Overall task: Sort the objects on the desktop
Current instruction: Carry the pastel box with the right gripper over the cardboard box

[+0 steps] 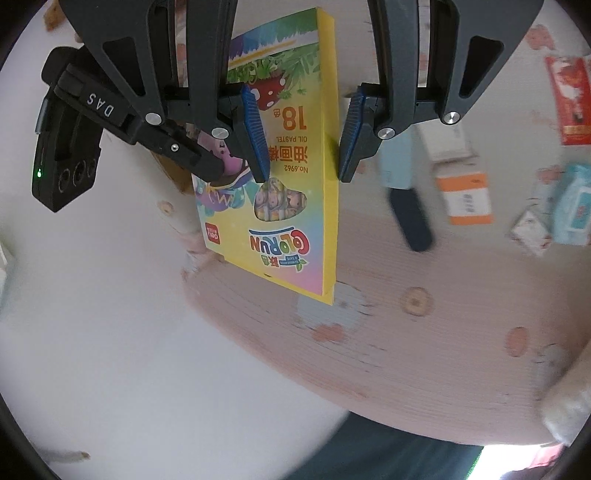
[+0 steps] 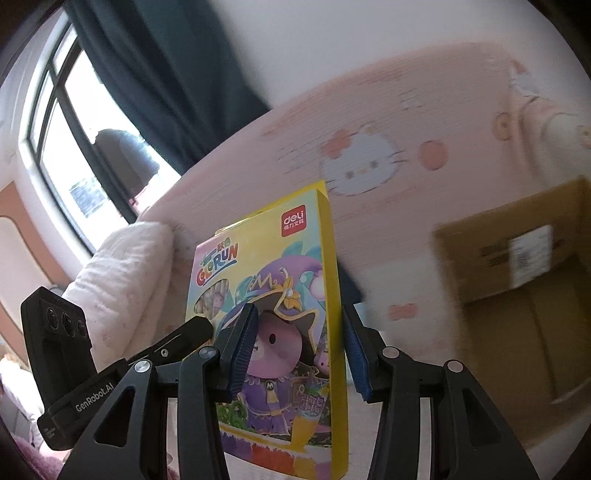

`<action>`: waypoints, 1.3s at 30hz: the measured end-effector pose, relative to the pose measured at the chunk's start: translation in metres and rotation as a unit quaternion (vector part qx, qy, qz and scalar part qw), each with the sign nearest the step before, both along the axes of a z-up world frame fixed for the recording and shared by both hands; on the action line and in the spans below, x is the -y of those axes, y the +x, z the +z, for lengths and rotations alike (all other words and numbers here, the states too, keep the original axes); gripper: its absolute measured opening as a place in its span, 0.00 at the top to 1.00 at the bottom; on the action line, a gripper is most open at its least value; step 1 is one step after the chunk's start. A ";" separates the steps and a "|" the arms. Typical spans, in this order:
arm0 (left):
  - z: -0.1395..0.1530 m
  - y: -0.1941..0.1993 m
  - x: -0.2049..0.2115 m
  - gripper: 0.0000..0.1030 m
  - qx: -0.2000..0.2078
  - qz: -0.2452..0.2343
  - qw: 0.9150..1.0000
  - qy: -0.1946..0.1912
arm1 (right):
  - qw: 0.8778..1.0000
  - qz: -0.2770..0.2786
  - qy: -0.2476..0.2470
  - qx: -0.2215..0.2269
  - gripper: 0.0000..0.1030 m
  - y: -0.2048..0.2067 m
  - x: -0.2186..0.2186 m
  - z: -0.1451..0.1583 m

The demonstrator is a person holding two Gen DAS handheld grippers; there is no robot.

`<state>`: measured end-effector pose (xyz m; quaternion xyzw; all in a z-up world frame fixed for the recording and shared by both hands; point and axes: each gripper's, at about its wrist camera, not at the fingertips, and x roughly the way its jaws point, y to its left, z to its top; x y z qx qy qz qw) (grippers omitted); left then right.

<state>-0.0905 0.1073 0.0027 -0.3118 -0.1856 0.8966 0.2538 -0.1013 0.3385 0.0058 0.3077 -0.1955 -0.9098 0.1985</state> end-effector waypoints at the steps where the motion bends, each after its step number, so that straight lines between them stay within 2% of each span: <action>1: -0.001 0.000 -0.009 0.60 0.000 -0.008 1.000 0.001 | 1.000 -0.006 0.002 0.000 0.58 0.002 -0.010 0.001; 15: -0.011 -0.016 -0.131 0.59 0.013 -0.094 0.995 -0.005 | 0.997 -0.068 0.008 0.022 0.58 0.006 -0.128 0.002; 24: -0.028 -0.037 -0.181 0.59 0.040 -0.122 0.992 -0.012 | 0.995 -0.084 0.015 0.053 0.58 -0.010 -0.183 -0.004; 29: -0.039 -0.057 -0.202 0.59 0.092 -0.123 0.988 -0.015 | 0.992 -0.066 0.037 0.099 0.58 -0.040 -0.203 -0.008; 32: -0.048 -0.069 -0.212 0.59 0.127 -0.115 0.985 -0.024 | 0.987 -0.050 0.037 0.146 0.58 -0.061 -0.213 -0.018; 39: -0.066 -0.078 -0.225 0.59 0.187 -0.093 0.975 -0.070 | 0.971 -0.006 0.016 0.239 0.58 -0.095 -0.226 -0.056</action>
